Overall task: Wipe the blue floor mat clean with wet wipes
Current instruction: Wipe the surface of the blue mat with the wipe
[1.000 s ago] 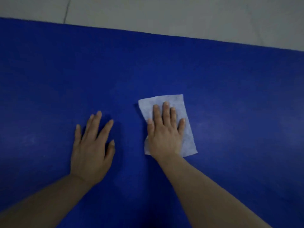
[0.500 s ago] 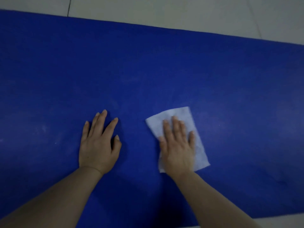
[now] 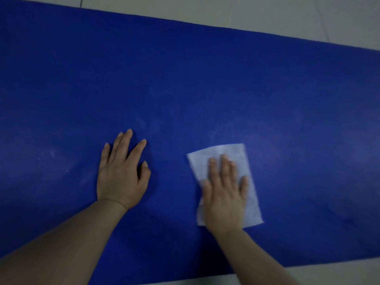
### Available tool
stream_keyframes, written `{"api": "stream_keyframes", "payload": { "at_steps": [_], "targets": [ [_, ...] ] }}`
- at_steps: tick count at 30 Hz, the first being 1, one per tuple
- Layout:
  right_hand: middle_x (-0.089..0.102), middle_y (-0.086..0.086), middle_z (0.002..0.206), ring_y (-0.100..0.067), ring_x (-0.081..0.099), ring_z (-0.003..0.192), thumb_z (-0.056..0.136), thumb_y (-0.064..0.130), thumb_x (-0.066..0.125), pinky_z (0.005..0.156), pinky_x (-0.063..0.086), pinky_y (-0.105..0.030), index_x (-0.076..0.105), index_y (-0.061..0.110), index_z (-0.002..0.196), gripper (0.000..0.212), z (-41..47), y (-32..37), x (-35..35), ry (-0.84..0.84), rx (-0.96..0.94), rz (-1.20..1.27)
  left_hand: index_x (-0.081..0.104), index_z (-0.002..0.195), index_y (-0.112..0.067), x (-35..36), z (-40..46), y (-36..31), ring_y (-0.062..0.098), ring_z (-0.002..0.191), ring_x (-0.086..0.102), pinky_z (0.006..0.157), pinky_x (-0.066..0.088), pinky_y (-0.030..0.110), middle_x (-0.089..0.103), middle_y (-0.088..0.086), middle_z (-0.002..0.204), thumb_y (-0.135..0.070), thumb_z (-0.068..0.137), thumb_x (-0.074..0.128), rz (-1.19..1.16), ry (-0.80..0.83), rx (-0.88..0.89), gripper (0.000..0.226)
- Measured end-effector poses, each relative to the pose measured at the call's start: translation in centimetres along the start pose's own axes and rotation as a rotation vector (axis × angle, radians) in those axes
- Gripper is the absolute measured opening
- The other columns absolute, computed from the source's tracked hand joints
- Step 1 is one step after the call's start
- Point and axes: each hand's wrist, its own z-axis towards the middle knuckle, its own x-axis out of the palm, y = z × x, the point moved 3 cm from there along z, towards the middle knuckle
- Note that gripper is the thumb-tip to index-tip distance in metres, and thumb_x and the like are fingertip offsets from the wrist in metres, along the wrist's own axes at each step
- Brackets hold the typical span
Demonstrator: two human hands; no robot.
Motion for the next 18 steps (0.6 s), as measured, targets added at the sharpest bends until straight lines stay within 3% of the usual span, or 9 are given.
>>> {"api": "stream_keyframes", "payload": {
  "at_steps": [2,4,7,9,11,15,18],
  "targets": [
    [0.001,0.0,0.159,-0.02,0.007,0.147,0.096,0.051,-0.006,0.115,0.002,-0.048,0.01,0.027,0.152,0.062,-0.1,-3.1,0.0,0.011,0.17,0.038,0.05,0.137,-0.012,0.0,0.0,-0.1,0.027,0.143,0.024,0.118,0.012,0.046,0.03,0.012,0.154,-0.037,0.089,0.029,0.001,0.0,-0.006,0.058],
    [0.008,-0.005,0.159,-0.022,0.008,0.146,0.097,0.05,-0.004,0.114,0.004,-0.049,0.014,0.025,0.151,0.062,-0.7,-2.0,-0.1,0.002,0.216,0.065,0.049,0.138,-0.012,0.1,0.0,0.0,0.026,0.144,0.023,0.118,0.011,0.046,0.029,0.012,0.154,-0.037,0.088,0.028,0.011,0.007,-0.009,0.059],
    [0.029,-0.01,0.154,-0.028,0.028,0.141,0.1,0.041,0.016,0.108,0.016,-0.053,0.033,0.022,0.146,0.053,-2.1,4.4,0.1,0.005,0.005,0.064,0.049,0.138,-0.012,0.2,0.1,0.0,0.026,0.144,0.022,0.118,0.01,0.045,0.028,0.012,0.155,-0.037,0.087,0.028,0.022,0.012,-0.007,0.06],
    [0.025,-0.006,0.156,-0.025,0.022,0.144,0.101,0.043,0.01,0.109,0.015,-0.053,0.029,0.025,0.147,0.053,-3.2,7.9,0.0,0.043,-0.171,0.075,0.048,0.138,-0.012,0.2,0.1,0.1,0.025,0.144,0.021,0.118,0.009,0.043,0.027,0.012,0.155,-0.037,0.087,0.028,0.017,0.016,-0.014,0.06],
    [0.021,-0.003,0.158,-0.021,0.019,0.145,0.101,0.045,0.007,0.11,0.014,-0.05,0.025,0.026,0.148,0.054,-3.2,7.8,0.0,0.058,-0.208,0.078,0.048,0.139,-0.012,0.1,0.1,0.1,0.025,0.144,0.02,0.118,0.008,0.043,0.027,0.012,0.155,-0.037,0.087,0.028,0.015,0.017,-0.015,0.06],
    [0.025,-0.006,0.156,-0.023,0.023,0.142,0.099,0.04,0.019,0.109,0.014,-0.049,0.024,0.024,0.148,0.052,-2.5,-0.4,0.3,-0.018,-0.059,-0.018,0.047,0.139,-0.012,0.0,0.1,0.0,0.025,0.144,0.02,0.118,0.006,0.041,0.027,0.012,0.155,-0.037,0.088,0.027,0.017,0.01,-0.002,0.06],
    [0.017,-0.007,0.158,-0.021,0.013,0.143,0.102,0.044,0.006,0.113,0.007,-0.043,0.015,0.023,0.151,0.055,-3.2,-4.8,0.1,-0.027,0.168,-0.01,0.048,0.138,-0.012,0.0,0.1,-0.1,0.026,0.144,0.02,0.118,0.008,0.044,0.027,0.012,0.155,-0.035,0.089,0.031,0.006,0.006,-0.008,0.058]
  ]
}}
